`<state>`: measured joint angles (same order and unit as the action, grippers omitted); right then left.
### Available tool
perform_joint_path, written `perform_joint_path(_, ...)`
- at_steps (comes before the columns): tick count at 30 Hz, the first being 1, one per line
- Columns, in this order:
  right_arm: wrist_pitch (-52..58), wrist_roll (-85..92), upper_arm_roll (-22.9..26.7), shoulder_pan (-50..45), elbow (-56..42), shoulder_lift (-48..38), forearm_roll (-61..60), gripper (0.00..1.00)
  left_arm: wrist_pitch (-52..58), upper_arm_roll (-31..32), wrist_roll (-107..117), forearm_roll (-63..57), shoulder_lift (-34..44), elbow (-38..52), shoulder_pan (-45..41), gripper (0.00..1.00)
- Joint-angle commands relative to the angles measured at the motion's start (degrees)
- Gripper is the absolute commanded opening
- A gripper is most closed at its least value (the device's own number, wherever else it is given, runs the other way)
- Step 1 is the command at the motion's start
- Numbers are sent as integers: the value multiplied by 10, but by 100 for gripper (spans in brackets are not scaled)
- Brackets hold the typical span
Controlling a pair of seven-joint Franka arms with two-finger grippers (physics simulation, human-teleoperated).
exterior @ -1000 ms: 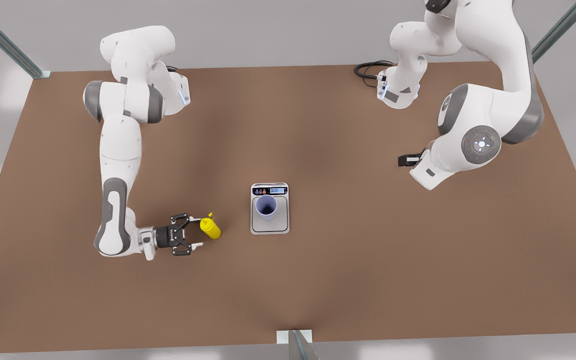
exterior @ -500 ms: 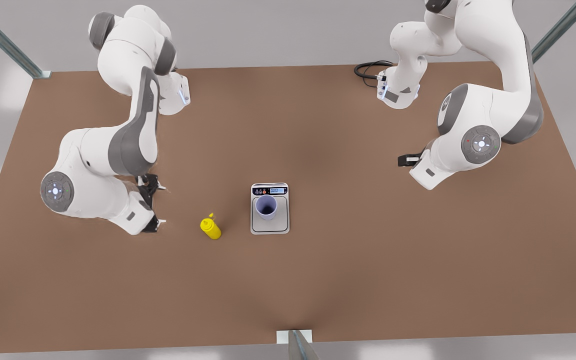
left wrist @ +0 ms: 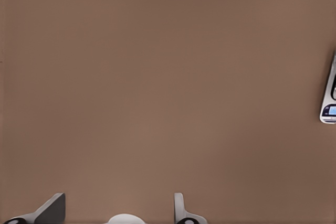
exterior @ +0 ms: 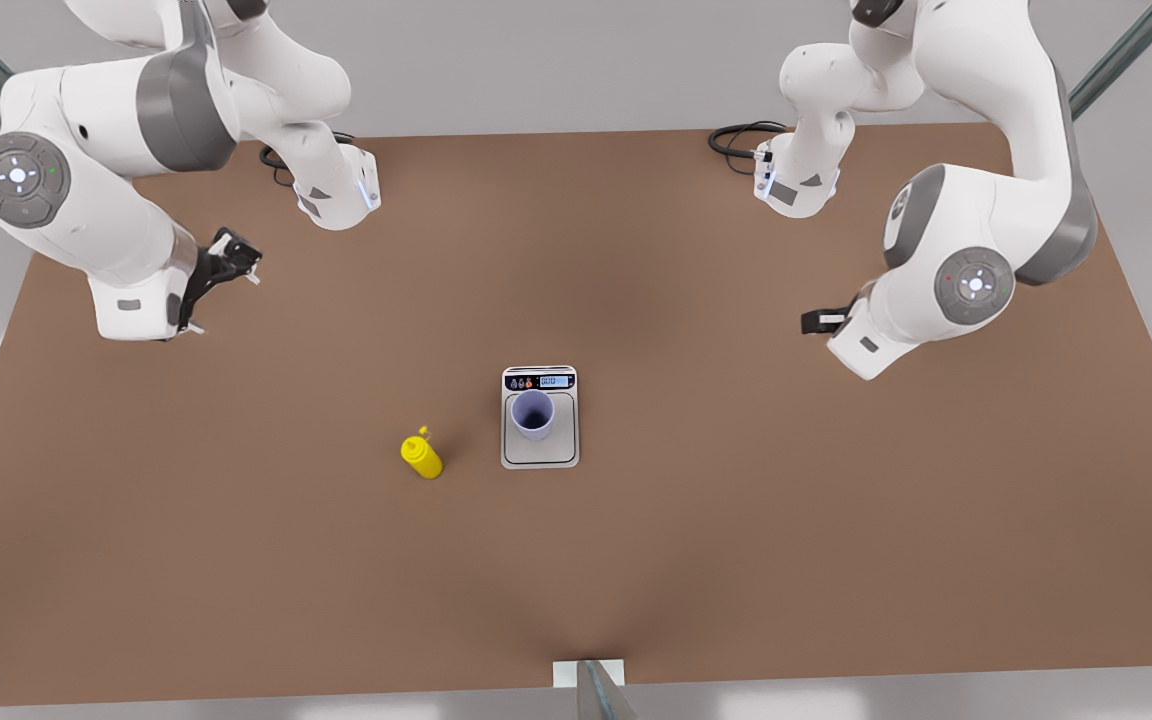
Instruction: Move cup to the weight, pick up sauce bottle, pour sauce
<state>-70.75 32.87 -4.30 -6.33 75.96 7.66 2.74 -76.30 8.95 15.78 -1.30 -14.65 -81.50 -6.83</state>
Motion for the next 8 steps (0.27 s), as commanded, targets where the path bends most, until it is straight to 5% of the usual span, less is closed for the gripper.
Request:
perform_joint_path(1, -50, -436, 5, 2, 35, -10, 10, 100, 1, -1, -4, 1, 1, 1, 2, 100)
perform_joint_path(8, -57, -436, 5, 6, 48, -12, 9, 100, 19, 0, 0, 2, 0, 0, 1, 100)
